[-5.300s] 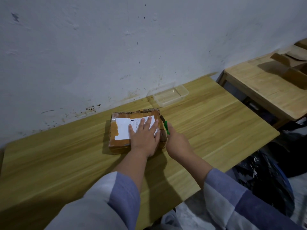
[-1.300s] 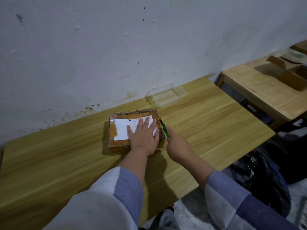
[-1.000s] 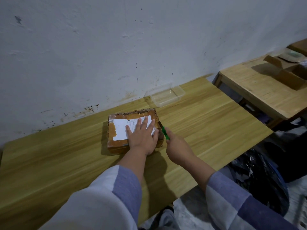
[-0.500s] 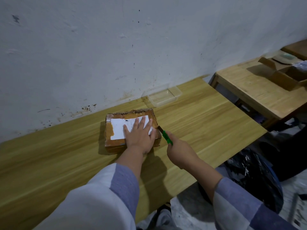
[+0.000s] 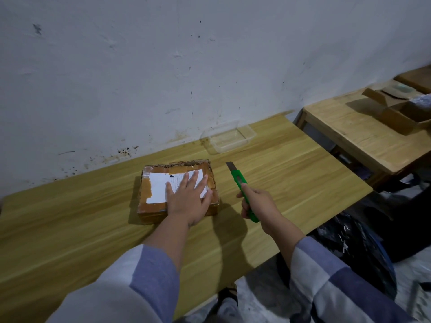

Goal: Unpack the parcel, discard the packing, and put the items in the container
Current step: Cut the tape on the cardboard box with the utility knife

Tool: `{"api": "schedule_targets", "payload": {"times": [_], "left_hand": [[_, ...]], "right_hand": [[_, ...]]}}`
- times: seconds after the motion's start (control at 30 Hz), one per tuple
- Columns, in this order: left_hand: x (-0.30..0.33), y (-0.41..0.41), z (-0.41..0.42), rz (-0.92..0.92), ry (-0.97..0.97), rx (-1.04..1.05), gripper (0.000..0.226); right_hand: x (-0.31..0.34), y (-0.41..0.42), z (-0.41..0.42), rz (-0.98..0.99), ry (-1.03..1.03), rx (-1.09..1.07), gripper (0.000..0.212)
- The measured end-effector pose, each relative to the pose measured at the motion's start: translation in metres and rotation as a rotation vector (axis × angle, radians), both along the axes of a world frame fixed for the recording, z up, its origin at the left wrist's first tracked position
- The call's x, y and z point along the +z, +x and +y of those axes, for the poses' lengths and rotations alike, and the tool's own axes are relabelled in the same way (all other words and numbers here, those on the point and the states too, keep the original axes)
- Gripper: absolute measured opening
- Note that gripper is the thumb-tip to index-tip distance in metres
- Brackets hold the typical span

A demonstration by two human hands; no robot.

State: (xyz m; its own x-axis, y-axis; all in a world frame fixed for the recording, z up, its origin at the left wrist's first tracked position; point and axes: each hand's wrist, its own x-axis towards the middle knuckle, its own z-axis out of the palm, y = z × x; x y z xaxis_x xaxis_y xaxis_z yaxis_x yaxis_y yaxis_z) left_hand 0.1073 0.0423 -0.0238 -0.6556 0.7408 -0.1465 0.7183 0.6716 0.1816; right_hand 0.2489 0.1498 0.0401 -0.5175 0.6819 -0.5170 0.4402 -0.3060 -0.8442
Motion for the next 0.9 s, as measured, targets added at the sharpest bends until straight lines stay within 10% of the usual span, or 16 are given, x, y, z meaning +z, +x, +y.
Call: {"api": "schedule_targets", "payload": {"times": [0.23, 0.43, 0.67, 0.9], "left_hand": [[0.003, -0.006, -0.033, -0.004, 0.003, -0.005, 0.056], [0.0, -0.013, -0.048, -0.017, 0.011, -0.005, 0.056], [0.005, -0.015, -0.049, -0.048, 0.001, 0.0, 0.06], [0.014, -0.029, -0.04, -0.067, 0.041, 0.062, 0.061]], "right_hand": [[-0.007, -0.012, -0.013, -0.002, -0.03, 0.241, 0.034], [-0.017, -0.025, -0.017, 0.004, -0.158, 0.16, 0.056], [-0.023, -0.048, -0.021, -0.012, 0.035, 0.082, 0.012], [-0.033, -0.075, -0.008, -0.052, 0.074, -0.004, 0.031]]}}
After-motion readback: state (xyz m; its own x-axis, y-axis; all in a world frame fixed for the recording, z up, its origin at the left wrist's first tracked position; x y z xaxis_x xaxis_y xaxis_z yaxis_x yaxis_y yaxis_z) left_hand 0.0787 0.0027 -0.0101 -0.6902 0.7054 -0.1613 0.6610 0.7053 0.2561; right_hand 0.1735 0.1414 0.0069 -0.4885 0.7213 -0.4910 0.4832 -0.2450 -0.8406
